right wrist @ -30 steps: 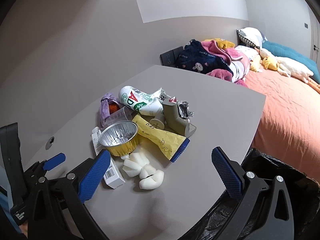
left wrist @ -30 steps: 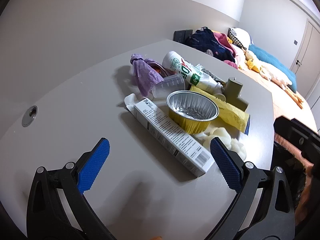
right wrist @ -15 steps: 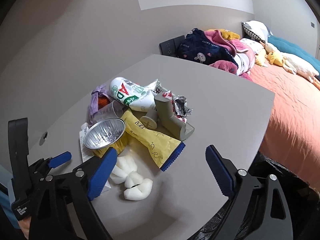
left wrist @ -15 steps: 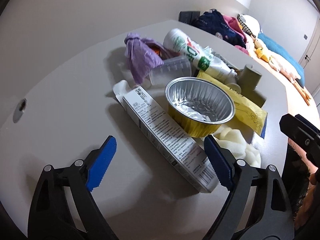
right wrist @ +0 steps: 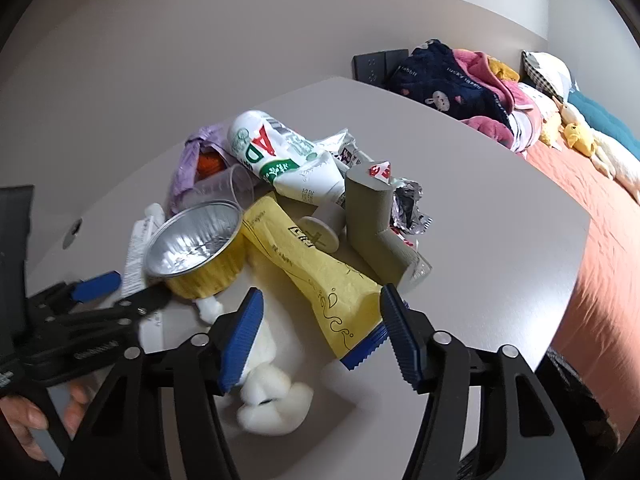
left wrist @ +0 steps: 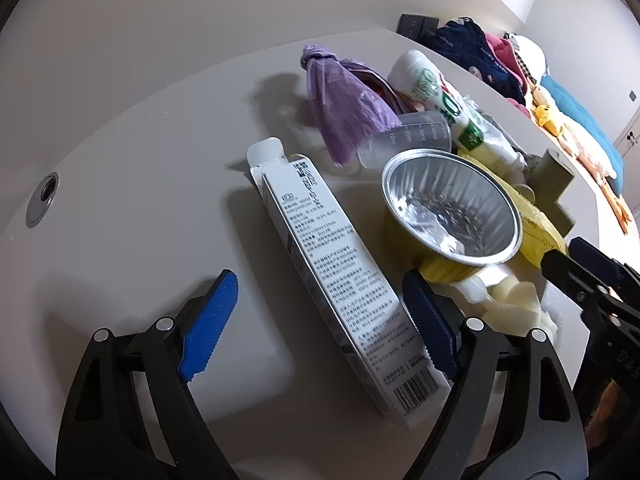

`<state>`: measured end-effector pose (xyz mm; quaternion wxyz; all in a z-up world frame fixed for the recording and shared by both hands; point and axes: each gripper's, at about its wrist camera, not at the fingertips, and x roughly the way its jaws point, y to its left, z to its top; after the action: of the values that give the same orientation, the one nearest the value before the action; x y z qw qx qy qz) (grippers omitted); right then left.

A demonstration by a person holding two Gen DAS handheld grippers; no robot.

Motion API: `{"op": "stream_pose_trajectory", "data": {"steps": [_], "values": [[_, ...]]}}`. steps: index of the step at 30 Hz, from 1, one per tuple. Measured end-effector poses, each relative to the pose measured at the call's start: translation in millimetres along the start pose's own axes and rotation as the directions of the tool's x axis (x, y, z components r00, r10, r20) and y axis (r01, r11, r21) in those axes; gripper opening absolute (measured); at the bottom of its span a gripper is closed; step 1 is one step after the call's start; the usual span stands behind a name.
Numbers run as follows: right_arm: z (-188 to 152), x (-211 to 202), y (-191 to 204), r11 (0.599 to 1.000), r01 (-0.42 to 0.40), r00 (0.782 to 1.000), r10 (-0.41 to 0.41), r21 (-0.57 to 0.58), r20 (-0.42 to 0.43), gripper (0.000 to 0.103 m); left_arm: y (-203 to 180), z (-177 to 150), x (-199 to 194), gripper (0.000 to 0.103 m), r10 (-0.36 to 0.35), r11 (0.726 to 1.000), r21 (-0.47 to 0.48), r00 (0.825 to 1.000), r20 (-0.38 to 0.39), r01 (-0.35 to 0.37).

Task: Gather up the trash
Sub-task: 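Grasp the white box with the left tool while the right tool grasps the yellow wrapper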

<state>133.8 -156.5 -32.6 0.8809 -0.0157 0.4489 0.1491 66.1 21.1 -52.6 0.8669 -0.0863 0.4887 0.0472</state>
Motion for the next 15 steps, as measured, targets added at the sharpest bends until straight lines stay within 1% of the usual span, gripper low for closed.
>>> {"op": "stream_pose_trajectory", "data": {"steps": [1,2,3,4,5,6,7,8,9,10,11,12,13,15], "values": [[0,3,0,1.0,0.002,1.0,-0.002,-0.002,-0.006,0.058,1,1,0,0.077,0.011,1.0,0.002,1.0,0.003,-0.011],[1,7,-1,1.0,0.004,1.0,-0.004,-0.004,-0.018,0.054,1,2,0,0.071,0.014,1.0,0.004,1.0,0.01,-0.015],[1,11,-3,1.0,0.005,1.0,-0.005,-0.003,-0.027,0.051,1,2,0,0.063,0.021,1.0,0.008,1.0,0.016,-0.021],[1,15,-4,1.0,0.006,0.999,-0.006,-0.002,-0.035,0.046,1,3,0,0.059,0.027,0.999,0.017,0.999,0.023,-0.028],[0,19,-5,1.0,0.008,0.999,-0.008,-0.002,-0.043,0.041,1,4,1,0.051,0.033,0.999,0.02,0.999,0.028,-0.034],[0,21,-6,1.0,0.01,0.999,-0.01,-0.001,-0.045,0.039,2,5,1,0.045,0.038,0.999,0.02,0.999,0.033,-0.039],[-1,21,-7,1.0,0.003,0.999,-0.002,0.003,-0.041,0.038,3,5,1,0.043,0.042,0.999,0.017,0.998,0.041,-0.043],[-1,21,-9,1.0,-0.003,0.999,0.003,0.011,-0.038,0.032,5,5,1,0.038,0.044,0.999,0.014,0.998,0.047,-0.045],[-1,20,-10,1.0,-0.005,0.999,0.005,0.016,-0.035,0.03,7,5,1,0.031,0.048,0.999,0.01,0.997,0.052,-0.048],[-1,20,-11,1.0,-0.013,1.0,0.014,0.022,-0.028,0.025,9,5,0,0.027,0.054,0.999,0.005,0.997,0.06,-0.054],[-1,19,-12,0.999,-0.028,0.999,0.029,0.028,-0.026,0.02,11,4,0,0.027,0.054,0.999,0.004,0.996,0.064,-0.054],[-1,17,-11,0.999,-0.038,0.999,0.039,0.03,-0.023,0.018,13,3,-1,0.027,0.049,0.999,0.004,0.996,0.068,-0.049],[-2,16,-11,0.999,-0.043,0.999,0.044,0.028,-0.018,0.013,16,2,-3,0.027,0.046,0.999,0.001,0.996,0.071,-0.046],[-3,11,-9,0.997,-0.061,0.998,0.061,0.037,0.0,0.01,20,-1,-5,0.027,0.03,0.999,-0.017,0.997,0.071,-0.029]]}}
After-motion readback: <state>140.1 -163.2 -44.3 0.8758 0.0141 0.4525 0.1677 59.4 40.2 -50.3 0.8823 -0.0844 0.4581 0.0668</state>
